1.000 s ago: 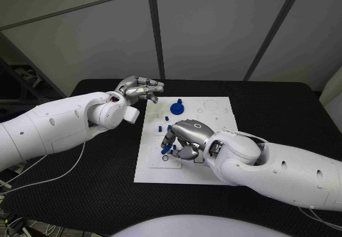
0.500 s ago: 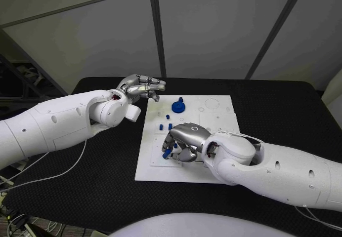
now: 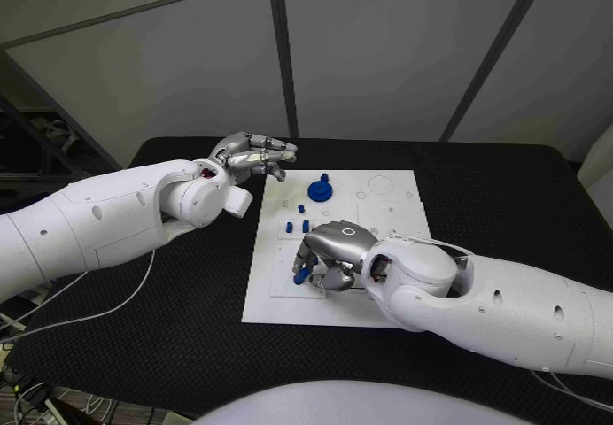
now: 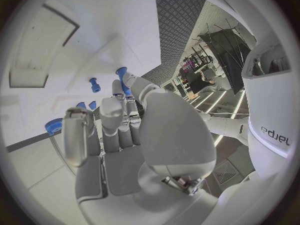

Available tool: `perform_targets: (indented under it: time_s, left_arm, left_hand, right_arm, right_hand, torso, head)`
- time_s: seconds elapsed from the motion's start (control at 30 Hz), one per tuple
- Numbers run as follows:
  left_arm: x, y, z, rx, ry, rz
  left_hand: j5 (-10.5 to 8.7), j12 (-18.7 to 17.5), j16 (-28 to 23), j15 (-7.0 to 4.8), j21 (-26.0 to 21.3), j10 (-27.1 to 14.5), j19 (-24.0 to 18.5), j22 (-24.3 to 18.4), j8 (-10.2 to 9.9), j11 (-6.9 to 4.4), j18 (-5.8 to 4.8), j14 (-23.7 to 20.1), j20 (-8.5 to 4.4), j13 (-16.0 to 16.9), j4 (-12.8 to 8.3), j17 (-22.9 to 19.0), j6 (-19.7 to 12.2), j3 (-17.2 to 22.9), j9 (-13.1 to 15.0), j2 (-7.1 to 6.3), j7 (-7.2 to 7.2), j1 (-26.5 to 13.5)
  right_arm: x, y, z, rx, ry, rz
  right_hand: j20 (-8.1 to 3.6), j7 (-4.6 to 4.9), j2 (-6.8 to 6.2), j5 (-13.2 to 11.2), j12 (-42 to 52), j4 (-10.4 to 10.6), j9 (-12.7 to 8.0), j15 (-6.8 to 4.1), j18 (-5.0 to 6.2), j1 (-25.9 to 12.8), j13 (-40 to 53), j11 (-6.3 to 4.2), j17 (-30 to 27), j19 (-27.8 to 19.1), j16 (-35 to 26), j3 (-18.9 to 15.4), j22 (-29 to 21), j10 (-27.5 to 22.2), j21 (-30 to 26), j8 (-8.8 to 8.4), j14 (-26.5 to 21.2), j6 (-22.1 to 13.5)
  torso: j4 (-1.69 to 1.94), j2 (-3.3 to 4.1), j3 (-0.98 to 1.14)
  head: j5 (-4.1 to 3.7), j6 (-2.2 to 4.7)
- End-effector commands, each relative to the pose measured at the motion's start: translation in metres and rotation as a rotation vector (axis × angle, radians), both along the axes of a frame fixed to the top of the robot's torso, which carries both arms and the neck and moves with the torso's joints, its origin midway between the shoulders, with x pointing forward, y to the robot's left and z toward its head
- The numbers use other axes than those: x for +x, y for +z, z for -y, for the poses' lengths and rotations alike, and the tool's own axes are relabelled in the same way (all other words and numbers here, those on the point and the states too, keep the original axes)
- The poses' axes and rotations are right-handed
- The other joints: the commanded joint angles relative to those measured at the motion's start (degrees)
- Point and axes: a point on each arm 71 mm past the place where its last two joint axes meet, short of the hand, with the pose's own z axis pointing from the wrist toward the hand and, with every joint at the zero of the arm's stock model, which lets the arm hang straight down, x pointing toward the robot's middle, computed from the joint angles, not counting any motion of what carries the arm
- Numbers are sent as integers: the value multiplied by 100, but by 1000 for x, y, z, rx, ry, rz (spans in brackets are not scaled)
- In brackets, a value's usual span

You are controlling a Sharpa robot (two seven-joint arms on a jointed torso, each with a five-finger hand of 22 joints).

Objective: Assemble the parts on the task board

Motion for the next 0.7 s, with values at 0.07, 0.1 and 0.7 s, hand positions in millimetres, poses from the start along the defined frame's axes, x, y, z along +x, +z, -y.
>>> perform_targets:
  time_s: [0.07,0.1,0.7]
  left_arm:
    - [0,1,1,-7,-11,-2]
    - [0,1,1,-7,-12,-3]
    - [0,1,1,-6,-15,-8]
  left_hand:
    - [-22,-26,-30,-6,-24,-16,-47,-6,-19,20,14,-32,5,6,-13,-8,-6,-2,9,11,27,-62]
    - [-22,-26,-30,-6,-24,-16,-47,-6,-19,20,14,-32,5,6,-13,-8,-6,-2,9,11,27,-62]
    - [-22,-26,-30,-6,-24,-16,-47,-6,-19,20,14,-32,5,6,-13,-8,-6,-2,9,11,27,-62]
  right_arm:
    - [-1,1,-2,-43,-1,42]
    - [-1,1,-2,-44,0,45]
    - [-6,-3,-13,-35,20,48]
  right_hand:
    - [-52,7,52,14,-19,-27,55,-32,-35,-5,7,6,-10,346,-1,11,1092,27,-28,23,-6,46]
    - [-52,7,52,14,-19,-27,55,-32,-35,-5,7,6,-10,346,-1,11,1092,27,-28,23,-6,46]
    - [49,80,-301,-174,-115,155,-143,96,-8,-431,-86,162,-116,290,-5,-46,1018,-552,-148,-189,-43,-771]
  torso:
    - [-2,-2,0]
    - [-2,-1,-2]
    - [-2,-3,-2]
  head:
    - [4,3]
    - [3,4]
    - [15,-20]
